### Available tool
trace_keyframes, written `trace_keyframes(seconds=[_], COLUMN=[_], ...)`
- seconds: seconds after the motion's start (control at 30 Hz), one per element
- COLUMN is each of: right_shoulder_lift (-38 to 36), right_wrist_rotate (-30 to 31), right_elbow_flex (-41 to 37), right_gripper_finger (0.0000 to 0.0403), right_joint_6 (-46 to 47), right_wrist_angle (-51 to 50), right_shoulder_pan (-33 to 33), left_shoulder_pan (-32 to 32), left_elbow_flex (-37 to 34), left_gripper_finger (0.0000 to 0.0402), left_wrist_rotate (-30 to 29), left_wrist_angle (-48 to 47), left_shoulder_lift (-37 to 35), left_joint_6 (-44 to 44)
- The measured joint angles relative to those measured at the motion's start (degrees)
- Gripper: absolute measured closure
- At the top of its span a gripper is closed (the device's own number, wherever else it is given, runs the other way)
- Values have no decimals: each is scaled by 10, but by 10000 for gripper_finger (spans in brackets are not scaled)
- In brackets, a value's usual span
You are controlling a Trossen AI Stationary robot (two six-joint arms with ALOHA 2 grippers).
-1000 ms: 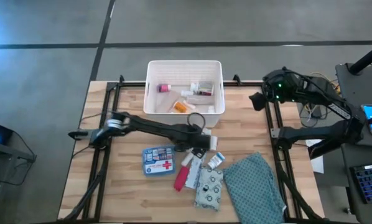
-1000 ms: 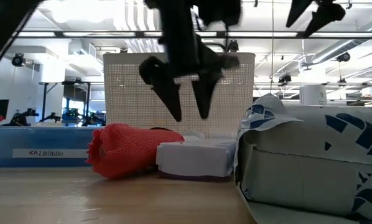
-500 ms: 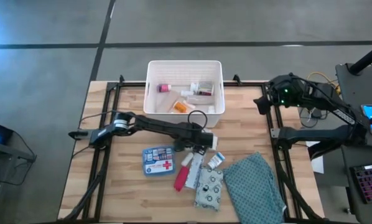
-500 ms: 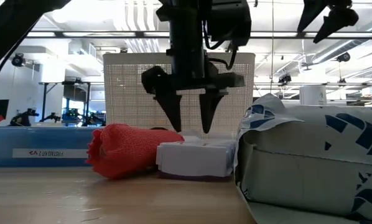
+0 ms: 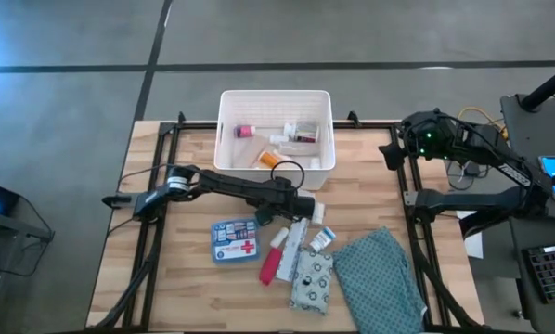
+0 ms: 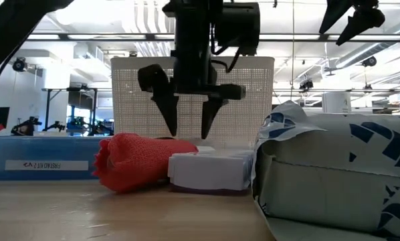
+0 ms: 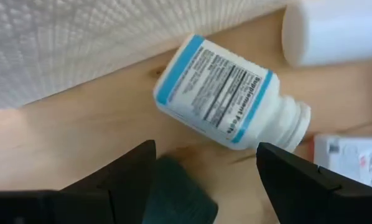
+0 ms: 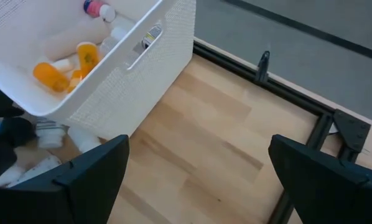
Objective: Pick & place medical supplies in basket/bin
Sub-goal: Put the white and blue bottle into the white bin
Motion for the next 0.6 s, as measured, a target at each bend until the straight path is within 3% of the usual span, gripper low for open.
trace_keyframes(seconds=[0.2,0.4,0.5,0.6], right_shoulder_lift=[0,0,0,0], right_wrist_rotate=[0,0,0,0], right_elbow_flex=[0,-3,-5,-7], right_gripper_finger=[30,30,30,30], right_joint_6=[10,11,11,11], right_wrist_angle=[0,0,0,-2], right_shoulder_pan=[0,0,0,0], left_shoulder_pan=[9,10,10,2], left_elbow_flex=[-51,-70,-70,-61], left_gripper_finger=[144,144,144,144], left_wrist_rotate=[-4,-14,-17,0], left_wrist_angle=[74,124,137,137], left_shoulder_lift=[-3,-9,-8,-10], left_joint_6=[-47,-35,27,178])
